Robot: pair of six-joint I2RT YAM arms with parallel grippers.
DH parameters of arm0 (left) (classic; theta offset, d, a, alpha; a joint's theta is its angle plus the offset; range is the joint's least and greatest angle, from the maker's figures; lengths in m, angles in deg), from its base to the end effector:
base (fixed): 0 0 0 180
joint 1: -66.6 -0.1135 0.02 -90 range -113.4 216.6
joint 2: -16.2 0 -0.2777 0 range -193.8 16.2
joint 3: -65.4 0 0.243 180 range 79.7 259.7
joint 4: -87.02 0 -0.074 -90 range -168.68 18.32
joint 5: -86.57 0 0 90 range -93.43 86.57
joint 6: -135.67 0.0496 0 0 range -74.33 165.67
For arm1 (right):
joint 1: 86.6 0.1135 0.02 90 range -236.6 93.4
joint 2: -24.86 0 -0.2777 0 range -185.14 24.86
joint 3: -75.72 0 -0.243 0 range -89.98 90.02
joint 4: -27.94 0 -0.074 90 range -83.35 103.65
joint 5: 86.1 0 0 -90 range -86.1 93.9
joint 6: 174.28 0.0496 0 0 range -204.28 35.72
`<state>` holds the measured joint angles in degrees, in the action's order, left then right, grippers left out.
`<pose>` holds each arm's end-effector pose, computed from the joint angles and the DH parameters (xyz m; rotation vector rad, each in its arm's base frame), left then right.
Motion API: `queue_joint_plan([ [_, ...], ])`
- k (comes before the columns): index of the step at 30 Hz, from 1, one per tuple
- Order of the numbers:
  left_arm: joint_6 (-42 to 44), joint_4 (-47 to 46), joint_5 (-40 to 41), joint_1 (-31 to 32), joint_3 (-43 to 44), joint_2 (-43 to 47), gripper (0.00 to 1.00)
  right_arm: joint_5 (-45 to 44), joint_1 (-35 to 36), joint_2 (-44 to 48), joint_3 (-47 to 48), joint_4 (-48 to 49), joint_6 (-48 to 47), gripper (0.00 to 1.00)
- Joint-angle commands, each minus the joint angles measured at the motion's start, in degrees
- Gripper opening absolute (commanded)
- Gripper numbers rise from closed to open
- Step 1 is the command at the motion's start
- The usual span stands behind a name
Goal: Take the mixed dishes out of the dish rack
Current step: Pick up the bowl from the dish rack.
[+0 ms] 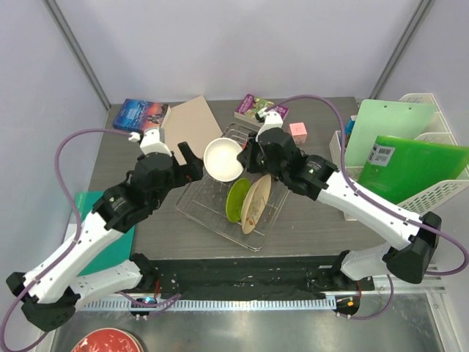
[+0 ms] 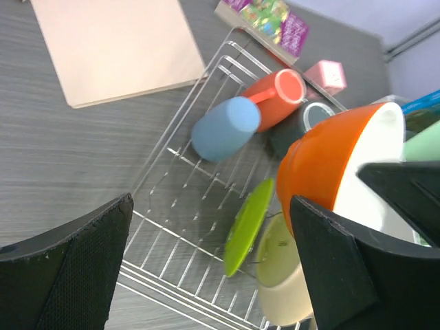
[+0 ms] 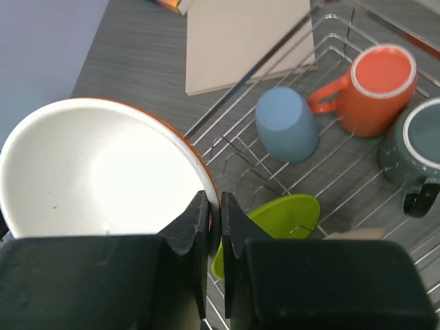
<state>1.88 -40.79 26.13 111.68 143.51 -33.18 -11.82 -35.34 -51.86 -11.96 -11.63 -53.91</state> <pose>0.1301 -0.0958 0.3945 -0.3126 1.9352 -0.5234 0.1992 0.2268 0.3997 -0.1883 2.0229 0.6480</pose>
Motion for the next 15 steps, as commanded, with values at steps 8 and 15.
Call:
queue_joint_plan([
  [8, 1.25, -7.22, -7.33, -0.17, 1.05, -5.90, 0.94, 4.92, -0.11, 0.70, -4.10, 3.39, 4.87, 0.01],
  [15, 1.25, -6.86, -2.31, -0.17, 0.35, -1.95, 0.93, -0.71, -0.11, -0.17, -3.93, 0.49, 2.94, 0.01],
])
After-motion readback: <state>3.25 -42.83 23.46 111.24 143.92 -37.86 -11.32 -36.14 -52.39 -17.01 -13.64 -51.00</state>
